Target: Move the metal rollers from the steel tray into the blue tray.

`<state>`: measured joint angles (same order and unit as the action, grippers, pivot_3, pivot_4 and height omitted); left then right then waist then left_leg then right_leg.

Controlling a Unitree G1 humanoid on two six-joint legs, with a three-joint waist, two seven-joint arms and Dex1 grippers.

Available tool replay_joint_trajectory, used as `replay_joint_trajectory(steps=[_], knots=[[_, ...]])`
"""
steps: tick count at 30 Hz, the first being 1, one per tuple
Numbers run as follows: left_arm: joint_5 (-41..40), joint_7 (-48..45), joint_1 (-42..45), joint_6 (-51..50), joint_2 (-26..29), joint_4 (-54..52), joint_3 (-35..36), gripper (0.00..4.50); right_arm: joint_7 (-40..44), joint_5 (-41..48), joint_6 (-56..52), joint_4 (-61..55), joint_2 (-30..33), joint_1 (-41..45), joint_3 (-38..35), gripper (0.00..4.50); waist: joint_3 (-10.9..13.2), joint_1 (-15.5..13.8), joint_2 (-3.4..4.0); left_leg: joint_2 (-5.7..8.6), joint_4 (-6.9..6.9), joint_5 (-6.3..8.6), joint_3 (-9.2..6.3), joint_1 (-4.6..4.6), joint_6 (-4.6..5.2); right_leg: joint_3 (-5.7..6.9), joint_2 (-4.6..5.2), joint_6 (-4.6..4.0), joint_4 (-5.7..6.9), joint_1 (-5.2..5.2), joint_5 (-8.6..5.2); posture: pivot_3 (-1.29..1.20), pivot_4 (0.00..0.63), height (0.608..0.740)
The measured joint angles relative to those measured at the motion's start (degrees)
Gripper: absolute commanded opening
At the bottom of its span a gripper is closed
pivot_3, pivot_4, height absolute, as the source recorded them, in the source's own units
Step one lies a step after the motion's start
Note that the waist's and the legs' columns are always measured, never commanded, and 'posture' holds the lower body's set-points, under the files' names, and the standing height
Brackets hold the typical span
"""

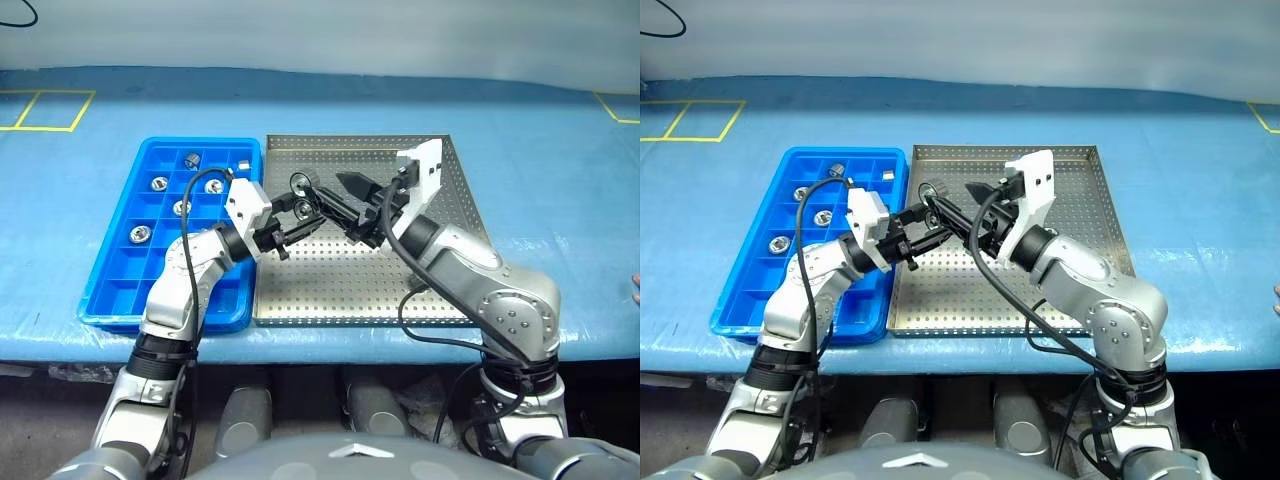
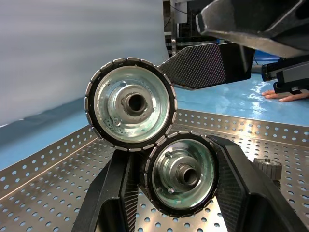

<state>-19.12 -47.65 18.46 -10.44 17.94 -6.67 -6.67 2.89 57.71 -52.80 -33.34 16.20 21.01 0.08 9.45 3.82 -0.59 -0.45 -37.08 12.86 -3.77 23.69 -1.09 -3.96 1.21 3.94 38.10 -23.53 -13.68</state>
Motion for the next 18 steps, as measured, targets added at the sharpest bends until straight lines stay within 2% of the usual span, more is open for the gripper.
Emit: replay_joint_trajectory(steps=[18], knots=[[0.0, -3.8, 1.2, -0.6, -0.3, 1.3, -4.1, 1.89, -0.3, -2.1, -0.4, 1.6, -1.0, -0.1, 1.3, 4.05, 0.0, 0.1, 0.00, 0.00, 0.00, 0.00, 0.01, 0.00, 0.00, -0.01, 0.00, 0.07, -0.01, 0.00, -0.03, -0.05, 0.150, 0.740]])
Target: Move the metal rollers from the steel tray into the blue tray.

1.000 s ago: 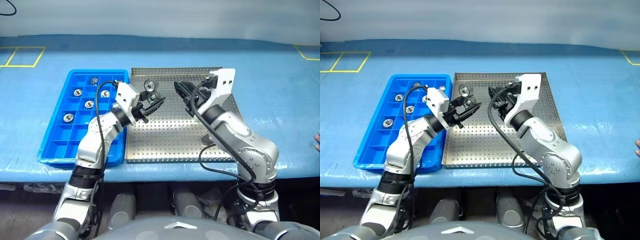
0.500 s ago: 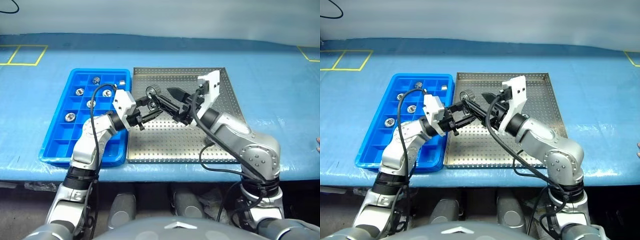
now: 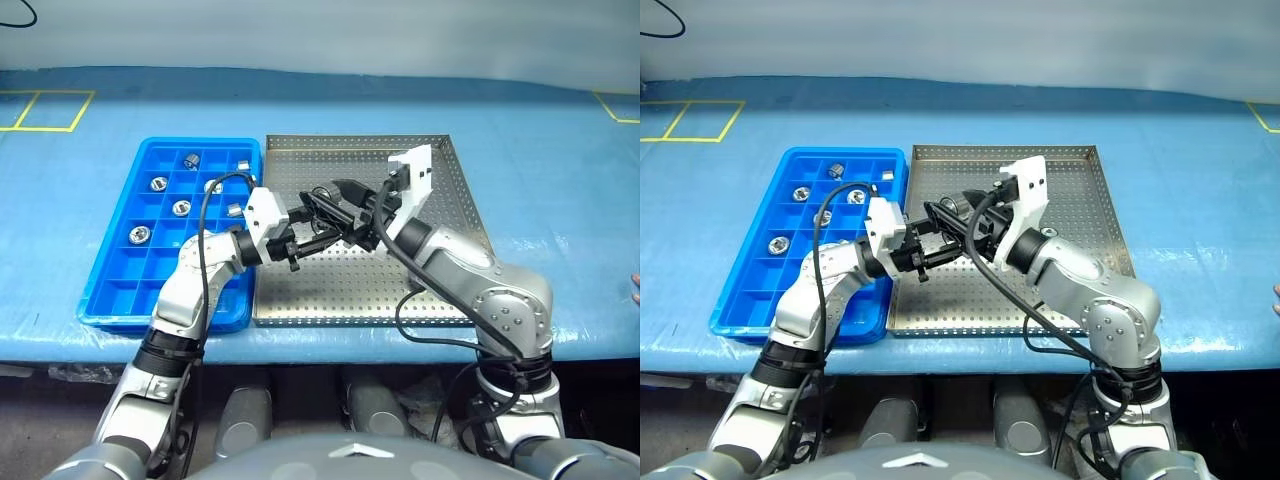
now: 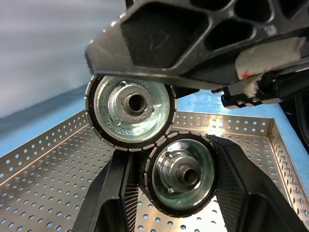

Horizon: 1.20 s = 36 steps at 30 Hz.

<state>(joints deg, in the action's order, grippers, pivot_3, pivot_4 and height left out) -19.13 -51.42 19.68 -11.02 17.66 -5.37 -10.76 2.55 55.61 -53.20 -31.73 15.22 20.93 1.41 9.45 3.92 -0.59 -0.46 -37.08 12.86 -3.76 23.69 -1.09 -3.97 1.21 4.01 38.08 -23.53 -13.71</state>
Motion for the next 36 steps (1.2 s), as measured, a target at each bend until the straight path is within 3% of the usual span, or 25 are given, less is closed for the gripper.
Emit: replay_joint_trajectory(steps=[3, 10, 24, 32, 36], knots=[[-0.1, 0.0, 0.0, -0.4, -0.1, -0.1, 0.0, 1.89, 0.0, -1.1, 0.0, 0.0, -0.1, -0.2, 0.3, 3.44, 0.0, 0.0, 0.00, 0.00, 0.00, 0.00, 0.00, 0.00, 0.00, 0.00, 0.00, 0.01, 0.00, 0.00, 0.00, -0.04, 0.150, 0.740], [-1.1, 0.2, 0.0, -2.3, -0.3, -0.8, 0.0, 1.89, 0.1, -2.3, 0.1, 0.7, -0.7, -0.9, 0.4, 1.31, 0.0, 0.0, 0.00, 0.00, 0.00, 0.00, 0.00, 0.00, 0.00, 0.00, 0.00, 0.01, 0.00, 0.00, -0.01, -0.04, 0.150, 0.740], [-0.4, 1.5, 0.4, -3.6, -0.3, -1.6, -0.2, 1.89, -0.8, -3.8, 0.7, 0.6, -3.2, -1.6, -0.2, 1.31, 0.0, 0.0, 0.00, 0.00, -0.01, 0.00, 0.00, 0.00, 0.00, 0.00, 0.00, 0.03, 0.00, 0.00, 0.00, -0.04, 0.150, 0.740], [3.5, 4.0, -0.9, -3.5, 0.7, -0.9, -1.8, 4.49, -4.5, -5.8, 3.3, -0.3, -4.7, 1.9, -4.8, 1.31, 0.0, 0.0, 0.01, 0.00, 0.00, 0.00, -0.01, 0.00, 0.00, 0.00, 0.00, 0.02, 0.00, -0.01, 0.01, -0.05, 0.150, 0.740], [4.6, 5.3, -0.9, -3.5, 0.5, 0.2, -1.7, 4.50, -5.6, -5.9, 4.2, -0.5, -5.2, 3.3, -5.4, 1.31, 0.0, 0.0, 0.01, -0.01, 0.01, 0.00, 0.00, 0.00, 0.00, 0.00, 0.00, 0.01, 0.00, -0.01, 0.02, -0.05, 0.150, 0.740]])
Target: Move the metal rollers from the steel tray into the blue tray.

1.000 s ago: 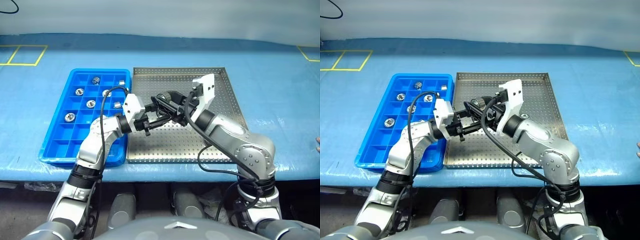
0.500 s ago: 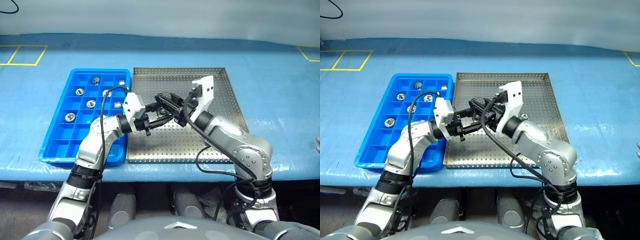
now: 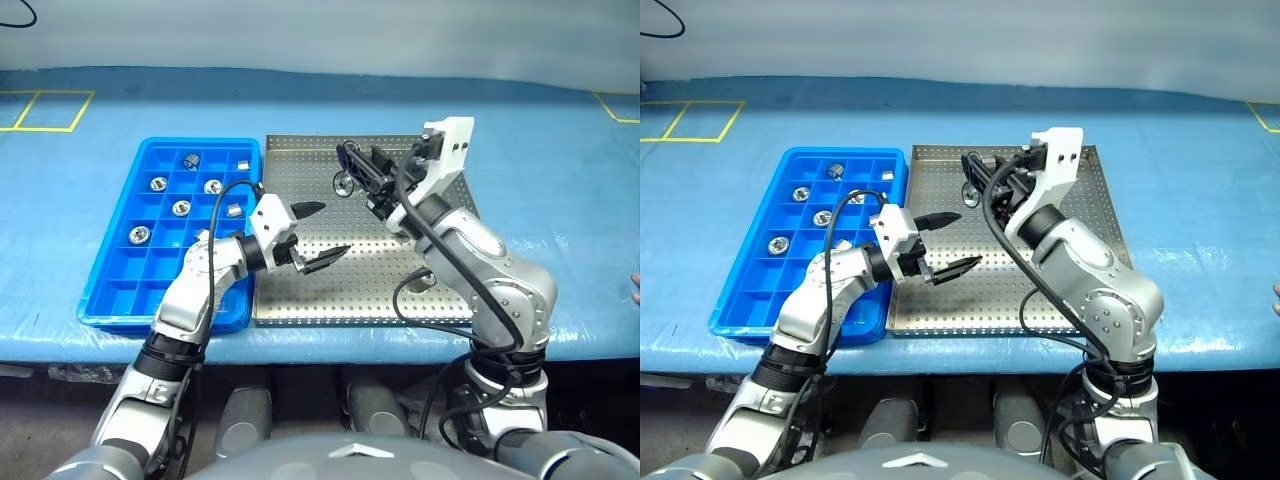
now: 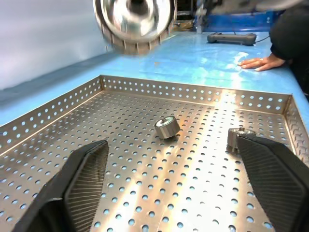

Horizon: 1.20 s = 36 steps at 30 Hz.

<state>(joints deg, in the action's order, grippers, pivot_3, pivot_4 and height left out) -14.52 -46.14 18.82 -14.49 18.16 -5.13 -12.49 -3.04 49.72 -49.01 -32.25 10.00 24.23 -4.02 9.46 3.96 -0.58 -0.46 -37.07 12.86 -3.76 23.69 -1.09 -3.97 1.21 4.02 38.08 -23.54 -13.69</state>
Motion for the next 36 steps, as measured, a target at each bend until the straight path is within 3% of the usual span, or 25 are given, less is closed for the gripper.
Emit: replay_joint_trajectory(steps=[3, 5, 6, 15, 19, 29, 36], knots=[[0.1, 0.9, 0.0, 0.1, -0.3, 0.3, 0.4, 3.90, -0.6, -0.1, 0.0, 0.0, 0.0, 0.8, -0.4, 1.31, 0.0, 0.0, 0.00, 0.01, 0.00, 0.00, 0.01, 0.00, 0.00, 0.00, 0.02, -0.03, -0.01, 0.00, 0.02, -0.05, 0.150, 0.740], [-0.1, 1.3, 0.0, 0.1, -1.1, 0.3, 0.9, 3.28, -0.7, -0.1, 0.0, 0.0, 0.1, 1.2, -0.4, 1.31, 0.0, 0.0, 0.00, 0.01, 0.00, 0.00, 0.00, 0.00, 0.00, 0.00, 0.02, -0.04, -0.01, 0.00, 0.02, -0.05, 0.150, 0.740], [-0.2, 1.5, 0.0, 0.2, -1.3, 0.3, 1.0, 3.25, -0.8, -0.2, 0.0, 0.0, 0.2, 1.3, -0.4, 1.31, 0.0, 0.0, 0.00, 0.01, 0.00, 0.00, 0.00, 0.00, 0.00, 0.00, 0.02, -0.04, -0.01, 0.00, 0.02, -0.05, 0.150, 0.740], [-2.6, 3.3, 1.2, 0.2, -4.1, -1.1, 2.8, 3.25, -1.0, -1.3, 0.0, 0.0, -0.1, 0.4, -0.1, 1.31, 0.0, 0.0, 0.00, 0.02, 0.00, 0.00, 0.01, 0.01, 0.00, 0.00, 0.02, -0.06, -0.01, 0.00, 0.04, -0.05, 0.150, 0.740], [-4.0, 4.7, 3.6, 0.2, -5.7, -2.9, 3.0, 4.48, -0.9, -1.4, 0.0, 0.0, -1.1, 0.0, 1.1, 1.31, 0.0, 0.0, 0.00, 0.02, -0.01, 0.00, 0.00, 0.00, 0.00, 0.00, 0.01, -0.06, -0.01, 0.01, 0.05, -0.05, 0.150, 0.740], [-4.7, 6.0, 4.8, -0.6, -6.3, -3.9, 3.0, 4.50, -0.9, -1.4, -0.1, -0.2, -1.8, 0.0, 2.2, 1.31, 0.0, 0.0, 0.00, 0.03, -0.01, 0.00, 0.00, 0.01, 0.00, -0.01, 0.01, -0.05, -0.01, 0.01, 0.04, -0.05, 0.150, 0.740], [-5.9, 6.1, 6.1, -7.2, -5.5, -4.3, 2.8, 4.50, -0.8, -1.6, -0.2, -0.2, -1.7, -0.8, 2.8, 1.31, 0.0, 0.1, 0.00, 0.02, 0.00, 0.00, 0.00, 0.00, 0.00, 0.00, -0.01, 0.00, -0.01, 0.00, 0.01, -0.05, 0.150, 0.740]])
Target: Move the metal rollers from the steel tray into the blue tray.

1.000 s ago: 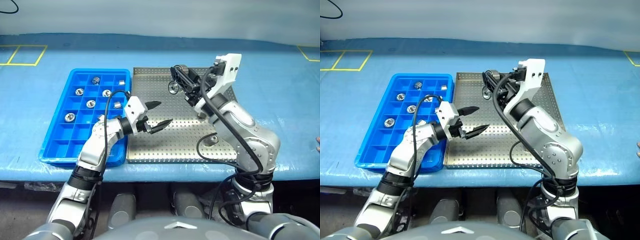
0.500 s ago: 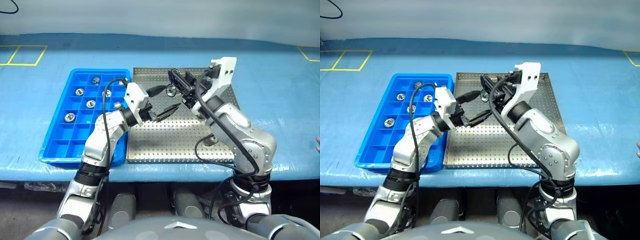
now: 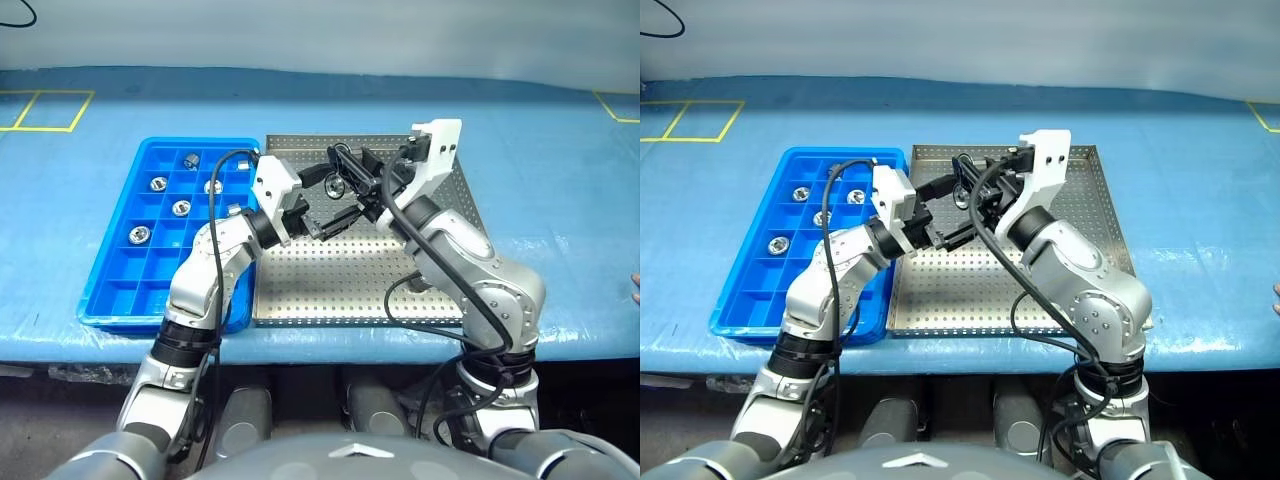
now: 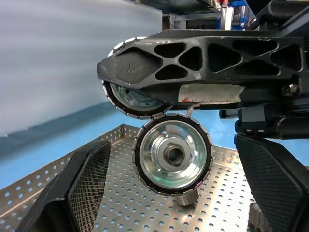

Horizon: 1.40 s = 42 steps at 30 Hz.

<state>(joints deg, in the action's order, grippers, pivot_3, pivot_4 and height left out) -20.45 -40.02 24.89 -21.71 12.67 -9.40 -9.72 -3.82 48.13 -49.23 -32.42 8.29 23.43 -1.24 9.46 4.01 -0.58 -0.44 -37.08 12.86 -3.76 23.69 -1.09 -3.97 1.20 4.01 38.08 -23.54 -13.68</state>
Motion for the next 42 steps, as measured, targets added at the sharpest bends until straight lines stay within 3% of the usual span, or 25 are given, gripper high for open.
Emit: replay_joint_trajectory(steps=[7, 10, 17, 37, 42], knots=[[0.0, 0.0, 2.7, -1.9, 0.4, 0.0, 0.3, 4.50, 0.5, -0.6, 0.0, -0.3, 0.3, -1.4, 1.2, 1.31, 0.0, 0.0, 0.00, 0.00, 0.01, 0.00, 0.00, 0.02, 0.00, 0.00, 0.01, -0.01, -0.03, 0.00, 0.00, -0.06, 0.150, 0.740], [0.0, 0.0, 3.2, -2.1, 0.4, 0.0, 0.2, 3.88, 0.6, -0.8, 0.0, -0.3, 0.2, -1.7, 1.4, 1.31, 0.0, 0.0, 0.00, 0.01, 0.00, 0.00, 0.01, 0.02, 0.00, 0.00, 0.02, 0.00, -0.04, 0.00, 0.01, -0.06, 0.150, 0.740], [-0.4, -0.1, 3.3, -4.0, 0.4, 0.2, 0.1, 1.77, 0.5, -1.9, 0.3, -0.6, 0.0, -1.8, 1.3, 1.31, 0.0, 0.1, 0.00, 0.00, 0.01, 0.00, 0.00, 0.01, 0.00, 0.00, 0.01, 0.01, -0.04, 0.00, 0.00, -0.06, 0.150, 0.740], [2.3, 1.3, 4.5, -6.4, 2.5, 0.3, -1.9, 1.77, -0.8, -3.3, 0.2, 1.5, -2.6, -1.5, 0.7, 1.31, 0.0, 0.2, 0.00, 0.00, 0.01, 0.00, 0.00, 0.01, 0.00, 0.00, 0.01, -0.01, -0.04, 0.00, 0.02, -0.06, 0.150, 0.740], [4.2, 1.3, 4.8, -4.9, 3.1, 1.4, -2.5, 1.77, -3.5, -0.5, 0.2, 3.3, -5.8, -1.3, -1.0, 1.31, 0.0, 0.2, 0.00, 0.00, 0.02, 0.00, 0.00, 0.02, 0.00, -0.01, 0.01, -0.08, -0.04, -0.01, 0.06, -0.07, 0.150, 0.740]])
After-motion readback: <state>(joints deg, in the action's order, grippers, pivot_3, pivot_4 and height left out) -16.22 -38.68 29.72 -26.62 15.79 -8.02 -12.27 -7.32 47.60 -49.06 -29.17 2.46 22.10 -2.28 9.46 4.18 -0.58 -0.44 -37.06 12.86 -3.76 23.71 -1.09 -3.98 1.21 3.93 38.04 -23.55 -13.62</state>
